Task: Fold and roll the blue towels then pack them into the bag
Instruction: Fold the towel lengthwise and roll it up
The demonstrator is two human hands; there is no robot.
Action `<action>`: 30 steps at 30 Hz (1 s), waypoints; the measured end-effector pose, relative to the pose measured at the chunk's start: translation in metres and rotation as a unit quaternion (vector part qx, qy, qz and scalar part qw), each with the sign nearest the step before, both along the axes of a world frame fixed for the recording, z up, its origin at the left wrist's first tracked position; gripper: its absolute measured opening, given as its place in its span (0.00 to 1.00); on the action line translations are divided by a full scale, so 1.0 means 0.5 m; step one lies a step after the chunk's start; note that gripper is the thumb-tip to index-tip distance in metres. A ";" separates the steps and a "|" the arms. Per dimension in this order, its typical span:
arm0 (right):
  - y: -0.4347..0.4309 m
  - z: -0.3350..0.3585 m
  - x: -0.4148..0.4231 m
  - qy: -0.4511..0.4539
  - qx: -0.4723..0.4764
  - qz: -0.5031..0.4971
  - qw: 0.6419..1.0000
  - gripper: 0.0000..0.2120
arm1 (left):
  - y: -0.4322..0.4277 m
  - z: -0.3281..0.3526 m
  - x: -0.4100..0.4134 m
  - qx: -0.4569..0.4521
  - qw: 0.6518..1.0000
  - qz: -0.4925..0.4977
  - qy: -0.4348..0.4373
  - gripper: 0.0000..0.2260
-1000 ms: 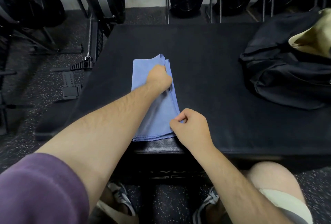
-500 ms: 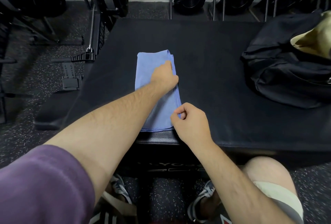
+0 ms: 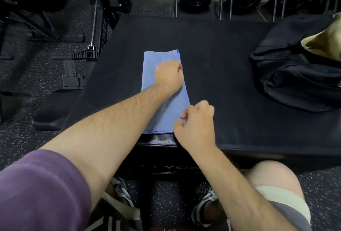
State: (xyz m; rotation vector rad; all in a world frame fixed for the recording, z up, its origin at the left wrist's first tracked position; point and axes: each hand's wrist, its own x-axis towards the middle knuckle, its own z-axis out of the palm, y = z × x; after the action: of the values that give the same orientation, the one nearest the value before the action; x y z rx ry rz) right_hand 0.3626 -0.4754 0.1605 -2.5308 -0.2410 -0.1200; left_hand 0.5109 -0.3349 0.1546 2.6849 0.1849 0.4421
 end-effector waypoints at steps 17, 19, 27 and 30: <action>0.089 -0.085 0.018 -0.064 -0.149 0.068 0.984 0.33 | 0.065 0.002 0.121 0.114 0.961 -0.051 0.246 0.28; 0.090 -0.085 0.018 -0.065 -0.154 0.065 0.984 0.33 | 0.070 -0.002 0.123 0.121 0.960 -0.053 0.248 0.28; 0.084 -0.071 0.011 -0.034 -0.154 0.080 0.984 0.35 | 0.089 -0.022 -0.001 0.131 0.964 -0.132 0.189 0.27; 0.052 -0.059 0.013 -0.016 -0.103 0.113 0.988 0.30 | 0.087 -0.022 -0.081 0.122 0.965 -0.148 0.181 0.27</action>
State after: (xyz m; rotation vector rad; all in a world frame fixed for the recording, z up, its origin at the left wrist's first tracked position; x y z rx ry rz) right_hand 0.3689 -0.4492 0.1308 -2.6855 -0.5771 -0.0480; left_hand 0.4702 -0.2912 0.1434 2.9487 -0.1808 -0.1285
